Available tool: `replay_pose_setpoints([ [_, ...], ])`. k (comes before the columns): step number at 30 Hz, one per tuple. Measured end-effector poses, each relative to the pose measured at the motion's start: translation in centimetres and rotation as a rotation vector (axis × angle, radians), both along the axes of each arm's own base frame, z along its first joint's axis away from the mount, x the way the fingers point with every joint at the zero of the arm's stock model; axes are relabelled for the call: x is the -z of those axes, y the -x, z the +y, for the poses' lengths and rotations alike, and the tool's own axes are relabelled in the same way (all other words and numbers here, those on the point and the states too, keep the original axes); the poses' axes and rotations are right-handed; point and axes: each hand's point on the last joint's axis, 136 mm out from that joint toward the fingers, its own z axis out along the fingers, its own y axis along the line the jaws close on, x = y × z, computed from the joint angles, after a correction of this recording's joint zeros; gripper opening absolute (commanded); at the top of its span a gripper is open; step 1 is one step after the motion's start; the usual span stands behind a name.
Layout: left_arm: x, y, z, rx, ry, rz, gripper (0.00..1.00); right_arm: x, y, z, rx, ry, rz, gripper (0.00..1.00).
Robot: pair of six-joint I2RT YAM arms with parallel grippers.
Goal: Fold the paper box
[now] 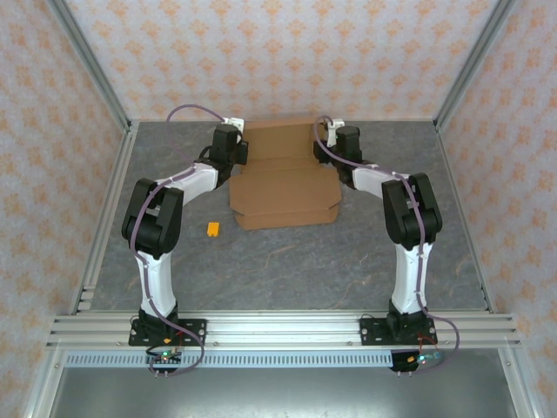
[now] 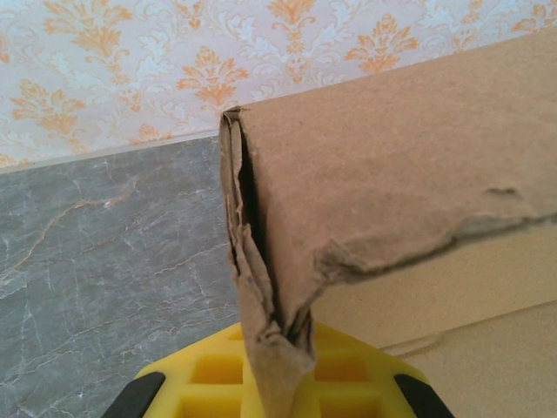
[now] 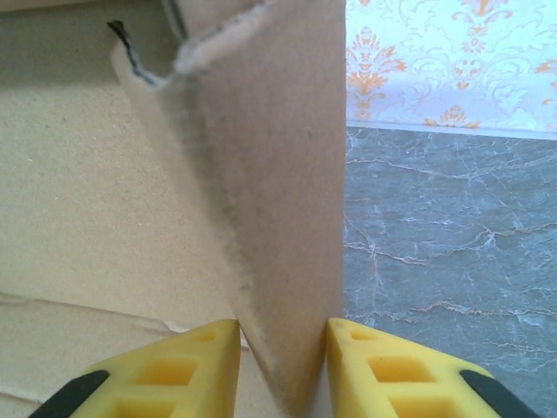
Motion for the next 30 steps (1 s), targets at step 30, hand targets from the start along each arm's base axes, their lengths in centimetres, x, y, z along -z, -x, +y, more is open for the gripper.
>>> replay_pose_setpoints([
  [30,0.0,0.0,-0.1,0.001,0.01,0.001,0.0,-0.1,-0.9,-1.0,0.3,0.185,-0.088,0.07],
])
